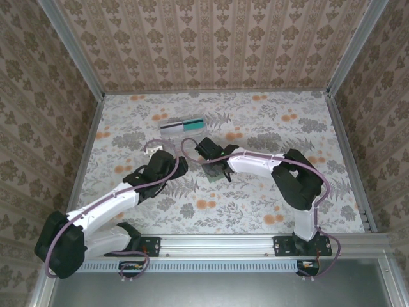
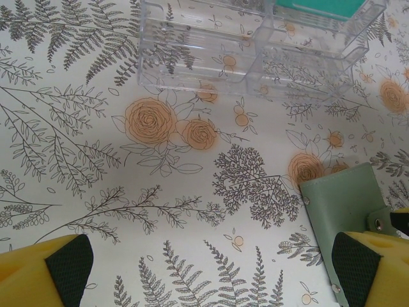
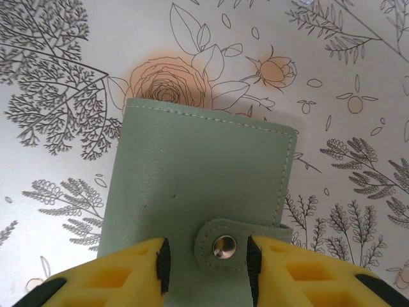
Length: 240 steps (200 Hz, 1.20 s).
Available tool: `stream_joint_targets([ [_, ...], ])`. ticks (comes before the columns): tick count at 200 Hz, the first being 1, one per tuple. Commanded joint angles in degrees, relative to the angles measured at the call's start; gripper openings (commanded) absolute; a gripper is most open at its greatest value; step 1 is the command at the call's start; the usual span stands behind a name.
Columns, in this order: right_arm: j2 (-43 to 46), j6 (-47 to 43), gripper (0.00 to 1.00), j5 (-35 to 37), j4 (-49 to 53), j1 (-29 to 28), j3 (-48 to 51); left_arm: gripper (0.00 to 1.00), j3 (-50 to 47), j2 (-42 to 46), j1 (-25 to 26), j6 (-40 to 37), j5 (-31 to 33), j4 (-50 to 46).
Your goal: Take the credit cards out of the card holder
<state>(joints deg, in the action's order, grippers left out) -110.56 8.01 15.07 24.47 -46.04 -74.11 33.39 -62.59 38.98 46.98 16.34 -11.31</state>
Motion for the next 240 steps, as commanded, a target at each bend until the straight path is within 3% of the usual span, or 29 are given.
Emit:
stream_joint_targets([
  [1, -2.57, -1.15, 0.41, 2.09, 1.66, 1.00, -1.61, 1.00, -0.96, 1.06, 0.47, 1.02, 0.39, -0.64],
  [32, -3.77, -1.64, 0.38, 2.09, 1.02, 1.54, -1.58, 1.00, -1.10, 1.24, 0.48, 1.05, 0.27, -1.06],
  [53, -4.12, -1.51, 0.21, 1.76, 0.94, 1.78, -1.66, 1.00, -1.16, 1.33, 0.42, 1.06, 0.14, -1.07],
  [80, -3.29, -0.90, 0.11, 1.02, 0.79, 2.01, -1.07, 1.00, -1.13, 1.42, 0.48, 0.92, -0.32, -0.92],
  [93, -2.35, -0.57, 0.00, 0.52, 0.61, 2.01, -0.57, 1.00, -1.09, 1.33, 0.48, 0.85, -0.82, -0.72],
  [126, 1.31, 2.14, 0.00, -4.91, 0.94, 2.05, 0.33, 0.98, -0.54, 0.39, 0.75, 0.89, -5.39, 1.79],
  [140, 2.81, 4.11, 0.00, -7.97, 0.69, 2.03, 0.70, 0.87, -0.34, -0.70, 1.14, 2.20, -8.28, 3.76],
  [155, 3.93, 6.39, 0.00, -11.33, -0.05, 2.09, 1.31, 0.68, -0.43, -2.47, 1.27, 4.36, -12.01, 6.90],
  [177, 5.00, 10.10, 0.00, -15.66, -1.96, 2.09, 2.50, 0.32, -0.10, -6.24, 1.97, 7.69, -16.45, 11.35],
  [191, 5.21, 12.05, 0.00, -17.70, -3.26, 2.09, 3.23, 0.00, 0.60, -8.95, 2.20, 10.08, -18.49, 12.74],
  [240, 4.77, 15.08, 0.00, -19.65, -6.45, 2.03, 5.26, 0.00, 2.04, -16.06, 4.38, 13.79, -22.17, 19.54],
])
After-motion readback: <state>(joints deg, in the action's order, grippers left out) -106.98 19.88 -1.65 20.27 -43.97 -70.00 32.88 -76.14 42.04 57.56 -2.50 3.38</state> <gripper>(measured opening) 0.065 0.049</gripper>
